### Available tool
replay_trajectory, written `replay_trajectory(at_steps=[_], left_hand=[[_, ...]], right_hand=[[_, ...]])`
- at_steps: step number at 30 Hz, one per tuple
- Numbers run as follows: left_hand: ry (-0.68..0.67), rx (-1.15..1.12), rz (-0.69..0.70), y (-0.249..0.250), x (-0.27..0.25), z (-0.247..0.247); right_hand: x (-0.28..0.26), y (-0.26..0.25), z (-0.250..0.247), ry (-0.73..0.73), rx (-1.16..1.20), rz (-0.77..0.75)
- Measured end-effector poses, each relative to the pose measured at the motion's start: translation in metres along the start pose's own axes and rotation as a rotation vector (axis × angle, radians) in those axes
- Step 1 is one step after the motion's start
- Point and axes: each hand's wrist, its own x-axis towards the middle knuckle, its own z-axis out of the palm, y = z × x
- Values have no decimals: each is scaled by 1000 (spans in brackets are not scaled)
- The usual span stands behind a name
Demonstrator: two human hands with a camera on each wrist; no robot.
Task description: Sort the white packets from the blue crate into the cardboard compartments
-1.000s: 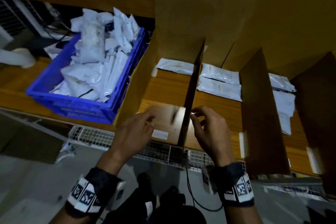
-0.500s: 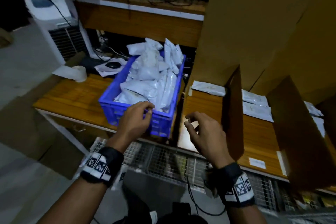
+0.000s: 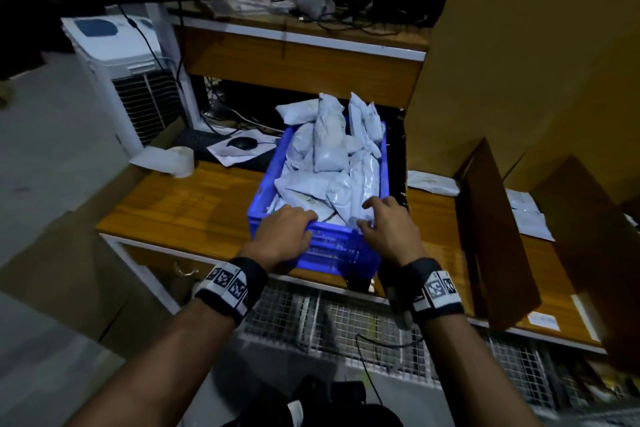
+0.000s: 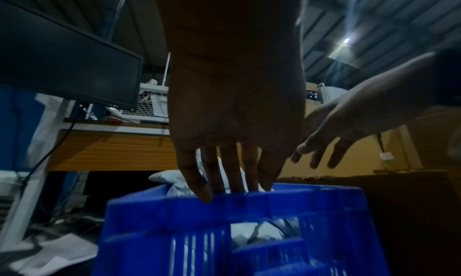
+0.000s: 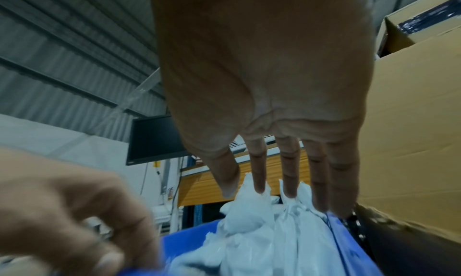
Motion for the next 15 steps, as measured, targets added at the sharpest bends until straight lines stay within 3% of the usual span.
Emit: replay_trajectory(at_steps=[8,15], left_hand=[[-162,-43,125,-33,47,-28],[-450,-98,289,-54,96,-63]], right_hand=[[105,-8,0,-38,77,137],[172,-16,-9,-56,95,199]])
